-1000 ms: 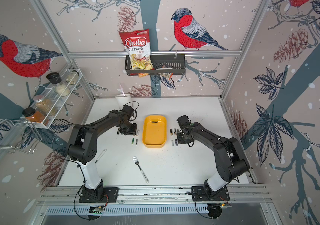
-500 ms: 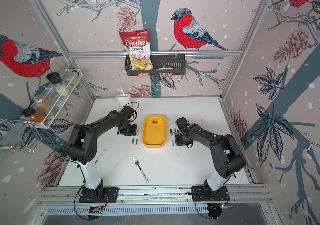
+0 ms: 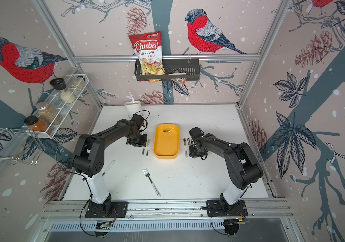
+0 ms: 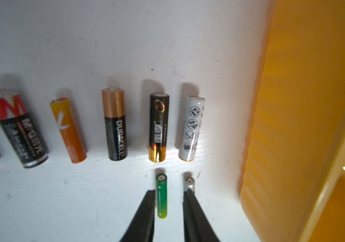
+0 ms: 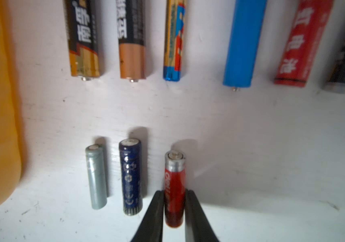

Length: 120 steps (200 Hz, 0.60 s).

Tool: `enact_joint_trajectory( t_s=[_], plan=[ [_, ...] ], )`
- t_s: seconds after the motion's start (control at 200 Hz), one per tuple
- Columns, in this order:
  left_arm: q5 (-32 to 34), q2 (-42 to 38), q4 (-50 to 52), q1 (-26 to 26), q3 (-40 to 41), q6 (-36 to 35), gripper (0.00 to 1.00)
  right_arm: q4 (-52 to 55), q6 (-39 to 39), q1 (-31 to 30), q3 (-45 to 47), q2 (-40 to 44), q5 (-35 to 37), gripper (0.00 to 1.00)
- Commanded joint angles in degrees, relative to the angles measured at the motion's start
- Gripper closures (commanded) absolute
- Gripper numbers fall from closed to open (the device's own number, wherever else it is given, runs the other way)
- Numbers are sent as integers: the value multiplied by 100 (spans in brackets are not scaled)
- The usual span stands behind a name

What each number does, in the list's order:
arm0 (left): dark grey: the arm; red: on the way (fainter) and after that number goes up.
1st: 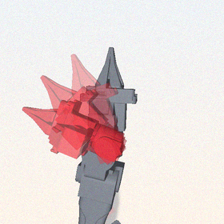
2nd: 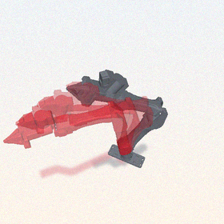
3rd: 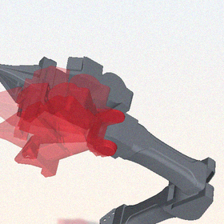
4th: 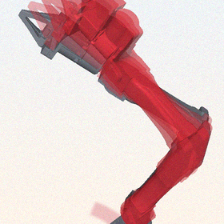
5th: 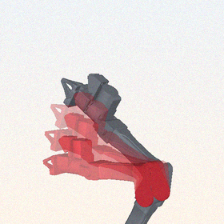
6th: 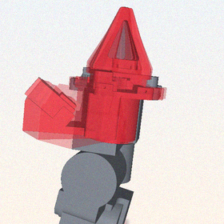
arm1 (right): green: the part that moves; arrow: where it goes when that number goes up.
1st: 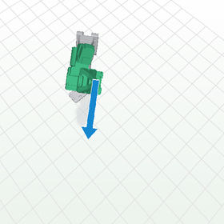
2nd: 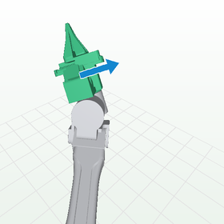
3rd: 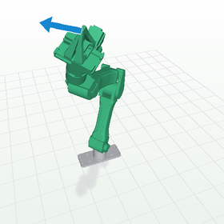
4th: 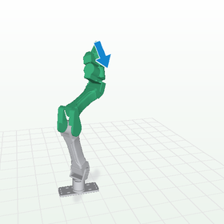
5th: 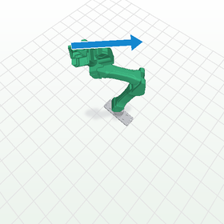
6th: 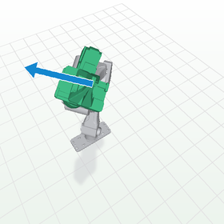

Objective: Take the batteries out of the storage box
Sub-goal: Place the battery at the center of the board.

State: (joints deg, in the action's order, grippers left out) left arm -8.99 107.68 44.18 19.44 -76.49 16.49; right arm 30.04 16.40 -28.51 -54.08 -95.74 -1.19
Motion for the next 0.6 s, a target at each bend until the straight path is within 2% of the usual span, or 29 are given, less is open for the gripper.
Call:
enact_joint_trajectory(
  t_s=[0.0,0.36,0.595],
  plan=[
    [-50,-28,60,-2,-6,-12,72,-24,-27,-2,-5,-45,-22,77],
    [-41,-20,73,3,-29,-14,72,10,-41,-1,-41,-36,4,75],
    [-41,-27,83,3,-29,-11,72,3,-70,5,-77,-70,49,79]
  ],
)
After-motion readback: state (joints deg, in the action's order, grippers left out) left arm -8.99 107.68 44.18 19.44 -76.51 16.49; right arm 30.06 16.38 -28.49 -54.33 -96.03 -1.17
